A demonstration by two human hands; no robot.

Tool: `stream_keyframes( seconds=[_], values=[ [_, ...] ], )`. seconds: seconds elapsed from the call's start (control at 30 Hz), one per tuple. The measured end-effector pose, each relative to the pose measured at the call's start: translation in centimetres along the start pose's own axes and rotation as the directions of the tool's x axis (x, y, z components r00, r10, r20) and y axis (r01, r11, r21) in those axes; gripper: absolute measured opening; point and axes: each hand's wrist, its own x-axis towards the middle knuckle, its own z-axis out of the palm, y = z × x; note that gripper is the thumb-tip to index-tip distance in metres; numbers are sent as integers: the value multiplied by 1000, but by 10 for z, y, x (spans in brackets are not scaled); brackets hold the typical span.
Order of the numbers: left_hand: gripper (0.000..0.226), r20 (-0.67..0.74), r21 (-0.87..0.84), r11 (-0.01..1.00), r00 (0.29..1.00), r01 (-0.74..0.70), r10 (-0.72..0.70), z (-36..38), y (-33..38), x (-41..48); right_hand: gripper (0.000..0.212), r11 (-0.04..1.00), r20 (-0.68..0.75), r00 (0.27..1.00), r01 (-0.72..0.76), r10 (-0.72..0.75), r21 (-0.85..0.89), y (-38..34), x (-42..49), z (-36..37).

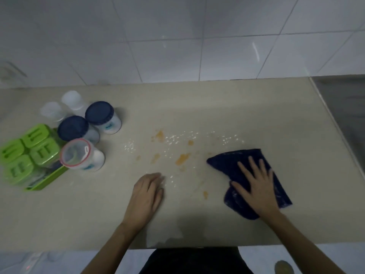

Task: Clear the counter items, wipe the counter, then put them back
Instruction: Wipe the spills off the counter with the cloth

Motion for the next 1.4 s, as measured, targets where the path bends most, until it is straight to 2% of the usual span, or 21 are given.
stream_keyframes(
  seconds=[0.07,0.17,0.23,0.3,0.37,0.43,0.5,0.63,0.7,0.77,0.87,0.93,0.97,1.0,1.07,1.2,1.27,1.33,1.4],
  values=[
    [35,-4,-9,1000,1000,7,-7,-2,-11,-1,73,996,-1,997,-72,72,-48,-3,-2,0],
    [35,-16,-51,998,999,31,-32,-5,-26,-10,70,991,16,994,-105,107,-78,-43,-3,9],
    [37,-43,-85,994,996,70,-74,-10,-33,-15,66,995,48,998,-24,29,-95,-93,-8,25],
    [39,-58,-116,983,987,141,-148,-14,-44,-17,60,983,94,987,143,-132,-117,-148,-8,44],
    [41,-40,-102,985,989,138,-143,-18,-53,-17,57,946,134,953,290,-272,-144,-181,-7,58],
    [41,6,-43,999,1000,30,-30,-19,-63,-17,55,912,150,920,382,-362,-146,-172,-1,58],
    [38,13,-8,1000,1000,-17,17,-22,-73,-15,54,908,139,913,400,-384,-121,-139,2,49],
    [35,-73,-39,994,992,98,-100,-26,-84,-9,56,965,111,964,252,-243,-73,-89,2,30],
    [35,-118,-105,984,981,143,-155,-27,-82,-9,57,952,126,958,275,-259,-132,-94,3,31],
    [36,-145,-195,961,963,195,-225,-29,-84,-8,56,908,150,922,380,-357,-175,-113,7,39],
    [38,-167,-283,918,929,277,-331,-31,-89,-8,56,777,220,792,606,-569,-169,-163,21,55],
    [38,-159,-299,904,918,305,-363,-32,-89,-8,55,707,255,711,696,-656,-123,-199,35,64],
    [39,-157,-295,903,916,313,-369,-32,-90,-7,54,696,256,694,711,-673,-97,-212,46,66],
    [39,-155,-286,905,917,315,-368,-31,-91,-7,53,707,248,698,704,-671,-68,-222,59,67],
    [41,-156,-290,899,911,328,-382,-31,-91,-9,54,777,224,761,629,-609,-25,-230,89,66],
    [43,-178,-292,887,891,357,-417,-31,-92,-5,63,940,120,936,338,-331,-43,-244,139,62],
    [43,-195,-289,882,879,373,-436,-30,-93,-3,62,953,106,954,290,-281,-86,-257,142,66],
    [42,-206,-297,874,868,384,-451,-31,-94,-2,60,897,171,898,427,-406,-116,-262,138,66],
    [42,-214,-326,864,860,384,-463,-31,-95,-3,57,774,228,772,625,-593,-101,-256,131,66]
  ],
)
